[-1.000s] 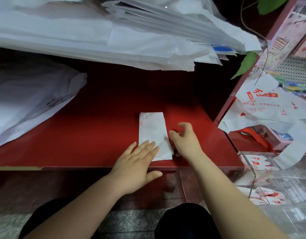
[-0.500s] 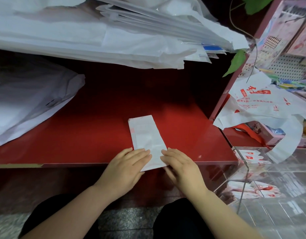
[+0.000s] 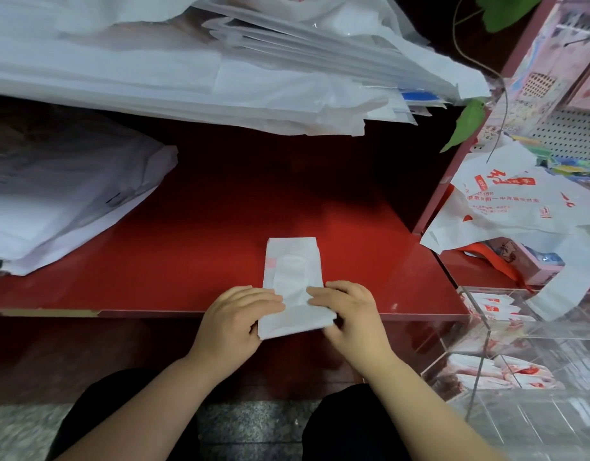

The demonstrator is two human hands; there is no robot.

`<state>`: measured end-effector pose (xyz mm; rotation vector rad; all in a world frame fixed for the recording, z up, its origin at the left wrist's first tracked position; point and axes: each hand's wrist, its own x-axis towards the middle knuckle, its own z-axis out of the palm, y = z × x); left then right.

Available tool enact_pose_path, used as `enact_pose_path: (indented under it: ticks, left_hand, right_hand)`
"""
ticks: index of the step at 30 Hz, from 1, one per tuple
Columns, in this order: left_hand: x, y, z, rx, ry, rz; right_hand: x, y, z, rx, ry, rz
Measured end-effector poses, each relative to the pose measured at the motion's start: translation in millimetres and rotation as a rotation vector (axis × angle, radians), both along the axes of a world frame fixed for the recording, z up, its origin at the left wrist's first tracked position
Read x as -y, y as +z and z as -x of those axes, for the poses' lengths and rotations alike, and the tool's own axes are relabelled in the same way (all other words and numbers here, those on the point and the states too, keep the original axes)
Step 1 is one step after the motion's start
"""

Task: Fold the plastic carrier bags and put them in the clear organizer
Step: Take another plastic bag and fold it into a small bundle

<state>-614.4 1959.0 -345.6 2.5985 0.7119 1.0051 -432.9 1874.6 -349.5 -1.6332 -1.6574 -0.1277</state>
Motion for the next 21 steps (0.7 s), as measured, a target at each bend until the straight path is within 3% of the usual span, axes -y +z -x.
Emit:
enact_pose_path:
  ticks: [5, 8, 13, 21]
  left_hand:
    - [7, 13, -4, 0.168, 0.178, 0.408]
    - [6, 24, -11, 0.213, 0.168, 0.602]
    - [3, 28, -24, 0.191, 0.233, 0.608]
    - [2, 32, -39, 0.170, 0.404, 0.602]
  right_hand:
    - [-1, 3, 6, -0.138, -0.088, -0.060]
    - [-3, 10, 11, -0.310, -0.118, -0.014]
    - [-10, 18, 17, -0.458, -0.243, 0.090]
    - [-26, 27, 29, -0.300, -0.500, 0.208]
